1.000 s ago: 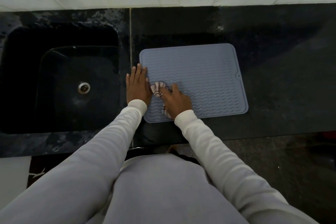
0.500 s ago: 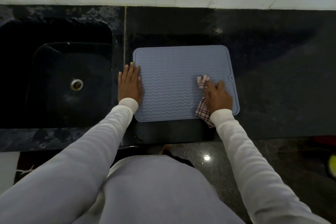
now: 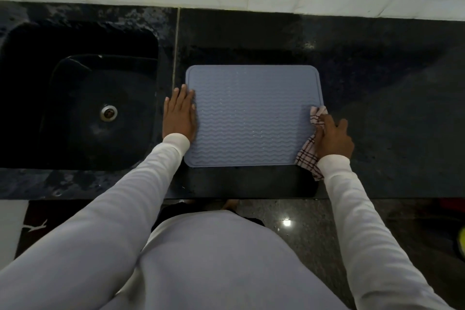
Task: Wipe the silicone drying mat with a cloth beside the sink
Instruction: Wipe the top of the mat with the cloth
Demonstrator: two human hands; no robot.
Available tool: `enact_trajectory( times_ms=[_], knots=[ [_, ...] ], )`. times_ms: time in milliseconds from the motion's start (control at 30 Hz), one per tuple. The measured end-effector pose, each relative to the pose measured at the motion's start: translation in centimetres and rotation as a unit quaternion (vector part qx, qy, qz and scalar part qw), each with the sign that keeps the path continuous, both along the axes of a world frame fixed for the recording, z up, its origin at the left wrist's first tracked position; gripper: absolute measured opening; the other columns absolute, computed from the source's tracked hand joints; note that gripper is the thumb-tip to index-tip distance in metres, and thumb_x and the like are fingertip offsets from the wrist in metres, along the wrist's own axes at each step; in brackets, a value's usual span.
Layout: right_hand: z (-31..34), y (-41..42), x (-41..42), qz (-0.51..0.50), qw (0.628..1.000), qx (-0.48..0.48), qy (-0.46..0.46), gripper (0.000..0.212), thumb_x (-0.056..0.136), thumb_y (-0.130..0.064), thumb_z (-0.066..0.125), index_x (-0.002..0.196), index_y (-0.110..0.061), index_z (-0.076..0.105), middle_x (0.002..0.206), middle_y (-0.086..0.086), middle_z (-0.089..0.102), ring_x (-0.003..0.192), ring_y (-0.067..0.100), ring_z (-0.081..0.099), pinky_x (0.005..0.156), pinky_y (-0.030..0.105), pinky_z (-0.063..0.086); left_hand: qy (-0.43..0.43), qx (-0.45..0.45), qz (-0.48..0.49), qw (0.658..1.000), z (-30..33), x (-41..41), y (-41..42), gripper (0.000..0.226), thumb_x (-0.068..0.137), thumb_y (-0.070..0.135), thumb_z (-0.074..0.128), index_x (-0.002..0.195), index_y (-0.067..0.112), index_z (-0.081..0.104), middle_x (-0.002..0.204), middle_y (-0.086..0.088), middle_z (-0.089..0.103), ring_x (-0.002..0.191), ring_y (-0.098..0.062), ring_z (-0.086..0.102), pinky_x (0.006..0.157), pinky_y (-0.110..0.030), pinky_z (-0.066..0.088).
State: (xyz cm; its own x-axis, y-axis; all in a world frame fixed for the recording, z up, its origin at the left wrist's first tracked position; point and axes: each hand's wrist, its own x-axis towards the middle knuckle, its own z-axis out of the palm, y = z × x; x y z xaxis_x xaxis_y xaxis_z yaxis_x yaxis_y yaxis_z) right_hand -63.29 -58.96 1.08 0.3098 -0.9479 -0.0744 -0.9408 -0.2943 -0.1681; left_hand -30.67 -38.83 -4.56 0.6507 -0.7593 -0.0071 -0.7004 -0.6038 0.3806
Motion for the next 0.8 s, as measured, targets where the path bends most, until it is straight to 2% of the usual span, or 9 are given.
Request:
enact_trajectory(
  times_ms=[167, 333, 400, 500, 567, 667, 800],
  knots=[
    [1.7, 0.6, 2.2, 0.041, 0.998, -0.004, -0.041, 0.038, 0.094, -0.025, 0.054, 0.131, -0.018, 0.054, 0.115, 0.021, 0.047, 0.080, 0.044, 0.059, 0.069, 0.047, 0.049, 0.002, 0.022, -0.020, 1.000, 0.3, 1.1, 0.0, 0.051, 0.107, 0.029, 0.026, 0.155, 0.016, 0.022, 0.164, -0.004, 0.015, 0.151, -0.021, 0.011, 0.123, -0.038, 0.006],
    [3.4, 5.8, 10.7, 0.189, 0.971, 0.001, -0.145, 0.036, 0.091, -0.023, 0.059, 0.125, -0.015, 0.060, 0.110, 0.020, 0.054, 0.075, 0.039, 0.061, 0.064, 0.039, 0.049, 0.019, -0.006, -0.010, 1.000, 0.3, 0.9, 0.1, 0.050, 0.107, 0.029, 0.026, 0.155, 0.018, 0.023, 0.163, -0.003, 0.016, 0.151, -0.019, 0.010, 0.124, -0.038, 0.004],
    [2.5, 9.4, 14.2, 0.247, 0.959, 0.049, -0.132, 0.039, 0.091, -0.028, 0.056, 0.129, -0.017, 0.057, 0.117, 0.019, 0.053, 0.081, 0.039, 0.061, 0.068, 0.042, 0.051, 0.028, -0.016, -0.009, 0.999, 0.3, 1.0, 0.0, 0.049, 0.107, 0.029, 0.028, 0.155, 0.019, 0.025, 0.163, -0.002, 0.018, 0.151, -0.019, 0.011, 0.123, -0.037, 0.004],
    [0.1, 14.7, 17.6, 0.317, 0.941, 0.098, -0.065, 0.043, 0.091, -0.028, 0.054, 0.132, -0.017, 0.051, 0.125, 0.018, 0.049, 0.086, 0.041, 0.062, 0.071, 0.045, 0.052, 0.027, -0.028, -0.018, 0.999, 0.0, 1.4, 0.1, 0.049, 0.106, 0.025, 0.032, 0.154, 0.017, 0.029, 0.162, -0.005, 0.021, 0.150, -0.021, 0.015, 0.123, -0.036, 0.003],
    [-1.2, 16.5, 18.1, 0.342, 0.934, 0.102, -0.028, 0.054, 0.085, -0.024, 0.065, 0.134, -0.017, 0.045, 0.129, 0.020, 0.047, 0.078, 0.043, 0.063, 0.065, 0.047, 0.054, 0.027, -0.034, -0.019, 0.999, -0.2, 1.6, 0.2, 0.048, 0.105, 0.025, 0.033, 0.153, 0.017, 0.030, 0.162, -0.006, 0.022, 0.150, -0.022, 0.016, 0.123, -0.036, 0.003],
    [-1.8, 16.6, 17.4, 0.337, 0.936, 0.090, -0.048, 0.057, 0.072, -0.020, 0.079, 0.123, -0.018, 0.053, 0.105, 0.020, 0.055, 0.052, 0.037, 0.059, 0.041, 0.040, 0.050, 0.019, -0.035, -0.018, 0.999, -0.4, 1.5, 0.2, 0.048, 0.105, 0.025, 0.033, 0.153, 0.016, 0.031, 0.161, -0.006, 0.024, 0.150, -0.022, 0.017, 0.123, -0.038, 0.006],
    [-2.0, 15.8, 15.9, 0.315, 0.948, 0.029, -0.018, 0.047, 0.072, -0.019, 0.077, 0.115, -0.019, 0.060, 0.098, 0.017, 0.058, 0.044, 0.031, 0.056, 0.036, 0.035, 0.045, 0.015, -0.014, -0.020, 1.000, -0.4, 1.3, 0.2, 0.050, 0.106, 0.031, 0.028, 0.155, 0.019, 0.025, 0.163, -0.004, 0.017, 0.151, -0.020, 0.012, 0.124, -0.040, 0.005]
  ],
)
